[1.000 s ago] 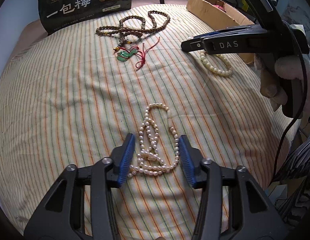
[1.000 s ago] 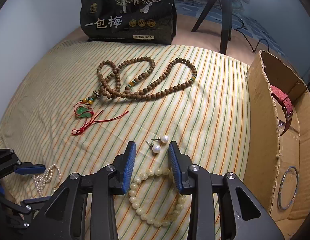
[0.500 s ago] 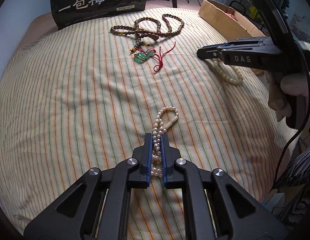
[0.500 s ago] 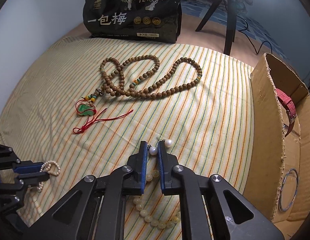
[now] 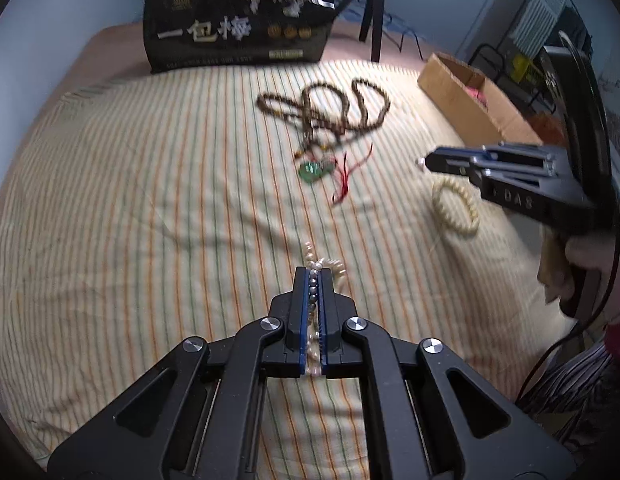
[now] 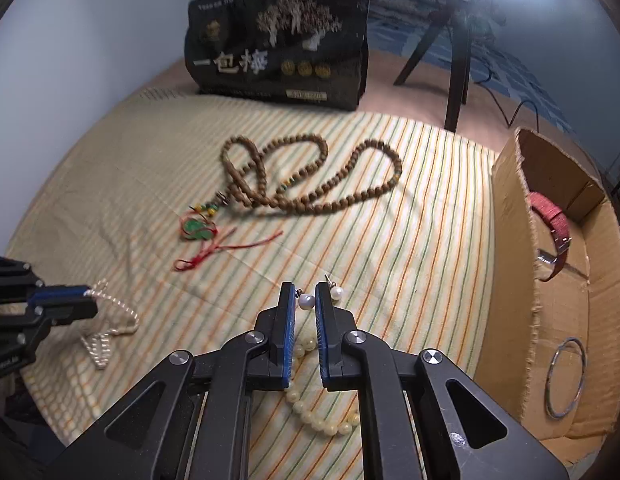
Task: Organize jewelry
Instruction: 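Close the left tool on the pearl necklace while the right tool pinches the pearl earrings, then lift the necklace with the left tool while the right tool carries the earrings to the box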
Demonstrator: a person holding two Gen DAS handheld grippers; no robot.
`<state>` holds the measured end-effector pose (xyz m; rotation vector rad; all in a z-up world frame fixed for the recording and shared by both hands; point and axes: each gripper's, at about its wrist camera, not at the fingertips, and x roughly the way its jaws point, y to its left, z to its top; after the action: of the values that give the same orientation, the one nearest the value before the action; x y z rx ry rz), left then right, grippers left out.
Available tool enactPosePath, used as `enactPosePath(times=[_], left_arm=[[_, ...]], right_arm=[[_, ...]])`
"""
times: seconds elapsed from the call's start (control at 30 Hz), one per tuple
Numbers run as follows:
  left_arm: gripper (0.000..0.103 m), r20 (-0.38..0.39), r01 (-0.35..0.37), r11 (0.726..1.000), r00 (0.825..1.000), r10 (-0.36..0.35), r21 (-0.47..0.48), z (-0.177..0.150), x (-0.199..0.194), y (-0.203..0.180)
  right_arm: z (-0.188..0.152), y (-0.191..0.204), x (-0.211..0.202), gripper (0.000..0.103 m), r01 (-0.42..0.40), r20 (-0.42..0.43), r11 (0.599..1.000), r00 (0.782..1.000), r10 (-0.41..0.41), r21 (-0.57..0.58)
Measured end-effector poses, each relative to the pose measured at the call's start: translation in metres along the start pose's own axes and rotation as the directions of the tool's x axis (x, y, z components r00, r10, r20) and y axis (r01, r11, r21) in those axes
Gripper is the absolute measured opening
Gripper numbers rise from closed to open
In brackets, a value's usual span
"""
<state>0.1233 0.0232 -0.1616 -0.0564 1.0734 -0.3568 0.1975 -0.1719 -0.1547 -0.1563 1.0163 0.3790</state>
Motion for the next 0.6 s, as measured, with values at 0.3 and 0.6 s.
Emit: enactPosePath(times=[0.3,0.6], left_arm=[[0.002,0.099,0.029,0.999,0.995,-0.026,-0.032,0.020,-0.036,0.002],[0.002,0.199,0.085,0.996,0.976,-0.083,0.000,0.052,-0.067,-0.025]], right_arm=[[0.003,-0.006,-0.034,0.008,-0.008,0.072,1.000,0.997,0.007,0.025],[0.009,-0.031,-0.070,0.008,-0.001,0.147,0.997,0.989,-0.012,0.083]])
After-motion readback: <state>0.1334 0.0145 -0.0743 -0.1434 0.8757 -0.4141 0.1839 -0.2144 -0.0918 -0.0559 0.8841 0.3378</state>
